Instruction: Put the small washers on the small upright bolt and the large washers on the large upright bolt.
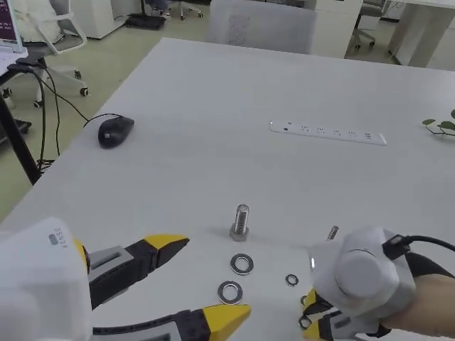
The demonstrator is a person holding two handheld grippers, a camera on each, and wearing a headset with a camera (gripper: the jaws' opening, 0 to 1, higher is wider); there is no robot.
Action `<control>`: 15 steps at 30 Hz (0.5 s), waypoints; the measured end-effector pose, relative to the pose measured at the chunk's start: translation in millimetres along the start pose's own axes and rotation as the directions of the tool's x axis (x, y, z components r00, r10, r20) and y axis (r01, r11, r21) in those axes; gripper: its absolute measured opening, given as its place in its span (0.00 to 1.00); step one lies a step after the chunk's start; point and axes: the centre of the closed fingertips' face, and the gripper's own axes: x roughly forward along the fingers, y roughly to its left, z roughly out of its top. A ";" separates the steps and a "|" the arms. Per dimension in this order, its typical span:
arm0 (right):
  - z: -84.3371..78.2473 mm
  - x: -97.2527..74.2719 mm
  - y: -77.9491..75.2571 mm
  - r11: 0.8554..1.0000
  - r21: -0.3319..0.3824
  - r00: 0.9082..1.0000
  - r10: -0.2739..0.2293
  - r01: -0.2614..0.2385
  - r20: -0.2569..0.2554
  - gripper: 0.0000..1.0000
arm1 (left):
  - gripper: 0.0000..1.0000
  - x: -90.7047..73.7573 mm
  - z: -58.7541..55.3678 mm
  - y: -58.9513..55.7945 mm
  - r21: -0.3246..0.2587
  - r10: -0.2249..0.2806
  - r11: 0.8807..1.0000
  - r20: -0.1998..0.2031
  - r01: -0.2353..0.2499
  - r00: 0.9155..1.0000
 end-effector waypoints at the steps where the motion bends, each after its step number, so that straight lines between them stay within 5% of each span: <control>1: -0.5 -0.1 -0.4 1.000 0.000 1.000 0.002 -0.002 -0.001 0.15 | 0.59 -0.1 0.8 -0.4 0.000 -0.001 1.000 0.003 0.001 1.000; 15: -1.2 -1.6 -3.0 0.999 0.047 0.999 -0.004 0.002 0.033 0.12 | 0.59 -0.8 -0.3 -3.7 0.011 -0.016 1.000 -0.007 0.016 1.000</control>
